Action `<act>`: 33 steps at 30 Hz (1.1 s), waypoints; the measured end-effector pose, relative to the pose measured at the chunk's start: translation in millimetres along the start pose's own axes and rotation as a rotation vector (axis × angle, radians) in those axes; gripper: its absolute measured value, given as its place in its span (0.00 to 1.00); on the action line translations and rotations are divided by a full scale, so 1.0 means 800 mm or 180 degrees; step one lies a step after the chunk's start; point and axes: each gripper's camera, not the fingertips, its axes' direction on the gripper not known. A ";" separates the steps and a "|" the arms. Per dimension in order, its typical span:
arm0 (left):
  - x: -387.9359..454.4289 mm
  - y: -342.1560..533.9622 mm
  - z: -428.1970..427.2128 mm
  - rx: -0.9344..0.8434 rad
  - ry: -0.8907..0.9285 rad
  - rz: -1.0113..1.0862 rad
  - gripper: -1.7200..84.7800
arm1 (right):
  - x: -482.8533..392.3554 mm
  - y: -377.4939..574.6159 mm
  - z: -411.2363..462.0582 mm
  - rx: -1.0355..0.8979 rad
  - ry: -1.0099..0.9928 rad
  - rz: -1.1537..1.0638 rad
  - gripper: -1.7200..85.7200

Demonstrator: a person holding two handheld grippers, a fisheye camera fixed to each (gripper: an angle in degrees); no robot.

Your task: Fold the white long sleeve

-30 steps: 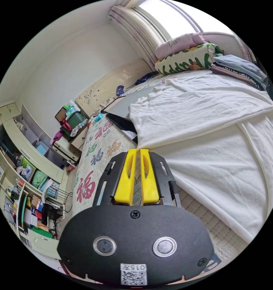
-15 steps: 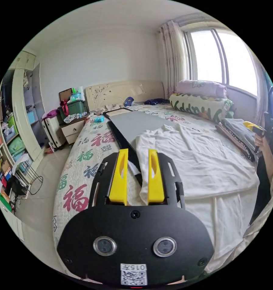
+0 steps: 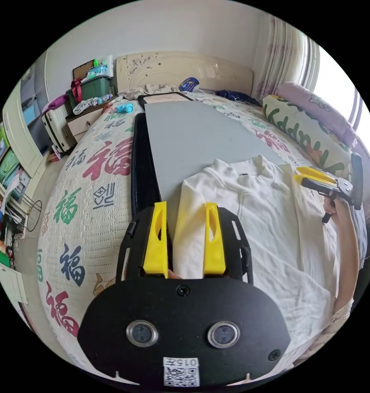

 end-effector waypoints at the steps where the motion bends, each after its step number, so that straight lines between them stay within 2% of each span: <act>1: 0.003 -0.005 0.005 -0.0012 0.0058 0.0019 0.17 | -0.003 -0.009 0.009 -0.0172 0.0019 -0.0046 0.17; 6: 0.023 -0.010 0.013 -0.0054 0.0201 0.0045 0.11 | -0.001 -0.013 0.004 -0.0271 -0.0149 -0.0170 0.12; 9: 0.067 0.012 -0.021 0.0282 0.0097 0.0171 0.05 | -0.002 0.003 -0.022 -0.0049 -0.0084 -0.0238 0.06; 11: 0.125 0.049 -0.087 0.0712 -0.0047 0.0376 0.04 | -0.004 0.032 -0.075 0.0367 -0.0085 -0.0315 0.06; 15: 0.200 0.128 -0.224 0.1226 -0.0176 0.0548 0.03 | 0.002 0.100 -0.194 0.0910 -0.0394 -0.0354 0.06; 18: 0.264 0.255 -0.357 0.1677 -0.0028 0.0906 0.03 | -0.001 0.198 -0.302 0.1339 -0.0488 -0.0669 0.06; 21: 0.319 0.452 -0.467 0.2030 0.0384 0.1233 0.03 | 0.002 0.325 -0.385 0.1518 -0.0800 -0.1031 0.06; 23: 0.366 0.640 -0.509 0.2075 0.0781 0.1607 0.03 | 0.004 0.430 -0.418 0.1432 -0.1045 -0.1265 0.06; 24: 0.379 0.690 -0.511 0.2066 0.0825 0.1697 0.03 | 0.004 0.457 -0.422 0.1423 -0.1084 -0.1326 0.06; 26: 0.433 0.874 -0.489 0.2095 0.0784 0.1828 0.03 | 0.007 0.555 -0.422 0.1416 -0.1210 -0.1432 0.06; 28: 0.474 0.970 -0.454 0.2001 0.0615 0.1802 0.03 | 0.012 0.600 -0.406 0.1321 -0.1348 -0.1394 0.06; 33: 0.556 1.075 -0.416 0.1900 0.0206 0.1567 0.03 | 0.045 0.637 -0.401 0.1229 -0.1266 -0.1157 0.06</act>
